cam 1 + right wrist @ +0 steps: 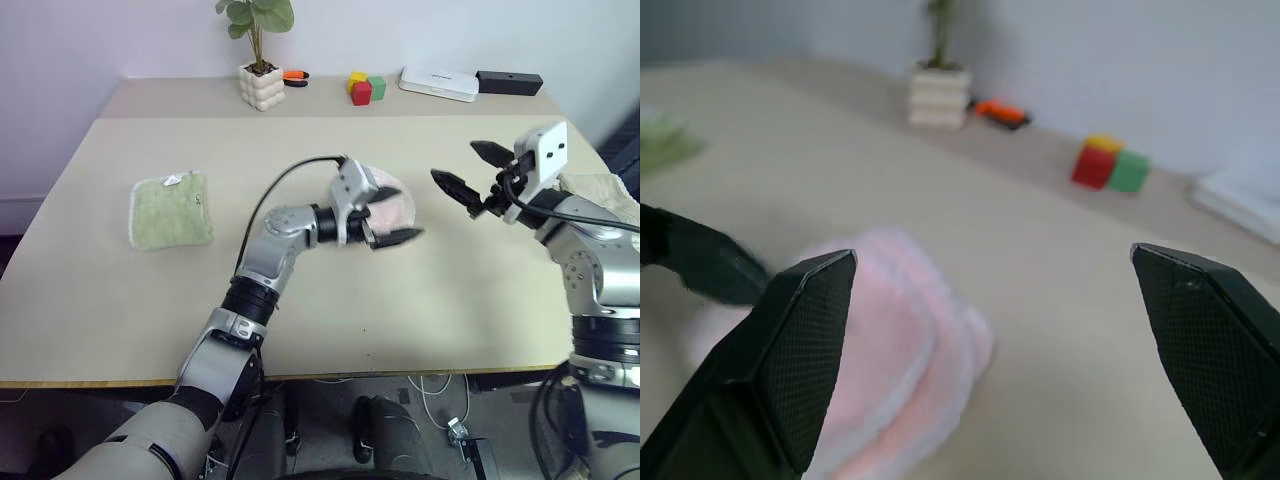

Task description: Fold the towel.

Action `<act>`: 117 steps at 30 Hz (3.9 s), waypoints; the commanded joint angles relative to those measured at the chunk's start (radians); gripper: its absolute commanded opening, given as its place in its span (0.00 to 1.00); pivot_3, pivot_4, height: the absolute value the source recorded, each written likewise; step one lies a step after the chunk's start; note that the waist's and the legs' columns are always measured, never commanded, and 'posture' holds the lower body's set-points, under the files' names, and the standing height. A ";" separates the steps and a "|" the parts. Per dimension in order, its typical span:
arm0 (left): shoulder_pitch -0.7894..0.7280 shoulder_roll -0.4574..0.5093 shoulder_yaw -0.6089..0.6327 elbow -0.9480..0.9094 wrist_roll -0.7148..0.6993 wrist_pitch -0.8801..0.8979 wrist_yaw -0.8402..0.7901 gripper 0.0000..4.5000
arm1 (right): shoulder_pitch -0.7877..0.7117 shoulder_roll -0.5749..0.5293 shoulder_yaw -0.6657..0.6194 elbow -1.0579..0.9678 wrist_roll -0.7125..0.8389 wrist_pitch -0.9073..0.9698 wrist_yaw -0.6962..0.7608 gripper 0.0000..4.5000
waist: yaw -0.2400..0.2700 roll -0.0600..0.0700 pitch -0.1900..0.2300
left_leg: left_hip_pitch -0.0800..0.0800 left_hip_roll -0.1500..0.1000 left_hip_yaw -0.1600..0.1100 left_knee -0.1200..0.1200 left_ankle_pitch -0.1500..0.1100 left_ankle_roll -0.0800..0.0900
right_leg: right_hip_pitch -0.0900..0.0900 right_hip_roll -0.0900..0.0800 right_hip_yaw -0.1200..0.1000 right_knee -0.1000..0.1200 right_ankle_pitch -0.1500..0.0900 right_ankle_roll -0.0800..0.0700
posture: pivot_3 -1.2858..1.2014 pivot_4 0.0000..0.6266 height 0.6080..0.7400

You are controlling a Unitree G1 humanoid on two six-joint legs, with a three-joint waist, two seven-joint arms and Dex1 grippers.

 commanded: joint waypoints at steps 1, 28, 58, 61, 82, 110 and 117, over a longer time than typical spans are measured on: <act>-0.046 0.009 0.110 0.077 -0.037 -0.014 0.164 0.70 | -0.036 0.075 -0.030 -0.016 -0.001 -0.020 -0.118 0.71 | -0.001 0.000 0.000 | 0.000 0.000 0.000 0.000 0.000 0.000 | 0.000 0.000 0.000 0.000 0.000 0.000 | 0.52 0.24 1.00; -0.213 -0.133 0.157 0.632 0.049 -0.204 0.471 0.01 | -0.122 0.496 0.198 0.444 -0.362 -0.262 -0.572 0.01 | -0.020 0.000 0.000 | 0.000 -0.001 0.003 -0.002 0.005 -0.008 | 0.001 0.001 0.000 0.000 0.000 0.001 | 0.52 0.24 1.00; -0.175 0.004 0.252 0.602 -0.001 -0.218 0.429 0.01 | -0.152 0.432 0.141 0.591 -0.358 -0.350 -0.603 0.01 | -0.024 0.000 0.000 | 0.003 -0.001 0.002 -0.002 0.005 -0.008 | 0.003 0.001 0.000 0.000 0.000 0.001 | 0.52 0.24 1.00; -0.171 0.004 0.251 0.588 -0.002 -0.221 0.417 0.01 | -0.156 0.425 0.132 0.590 -0.357 -0.346 -0.612 0.01 | -0.023 0.000 0.000 | 0.003 -0.001 0.002 -0.002 0.005 -0.008 | 0.003 0.001 0.000 0.000 0.000 0.001 | 0.52 0.24 1.00; -0.127 -0.030 0.253 0.198 -0.151 -0.051 0.309 0.85 | -0.152 0.461 0.051 0.254 -0.093 -0.278 -0.449 0.52 | -0.022 0.001 0.000 | 0.003 -0.001 0.000 -0.002 0.005 -0.008 | 0.003 0.002 0.000 0.000 0.000 0.001 | 0.52 0.24 1.00; -0.073 0.303 0.253 0.235 -0.360 0.837 -0.093 1.00 | 0.052 -0.016 0.173 -0.065 -0.034 -0.059 0.212 0.99 | -0.013 0.000 0.000 | 0.003 -0.001 -0.002 -0.001 0.005 -0.008 | 0.004 0.001 0.000 0.000 0.000 0.001 | 0.52 0.24 1.00; -0.124 0.248 0.225 0.357 -0.302 0.768 -0.087 1.00 | 0.047 -0.062 0.159 -0.038 -0.050 -0.079 0.243 0.99 | -0.016 0.000 0.000 | 0.003 -0.001 -0.001 -0.001 0.005 -0.008 | 0.004 0.002 0.000 0.000 0.000 0.001 | 0.52 0.24 1.00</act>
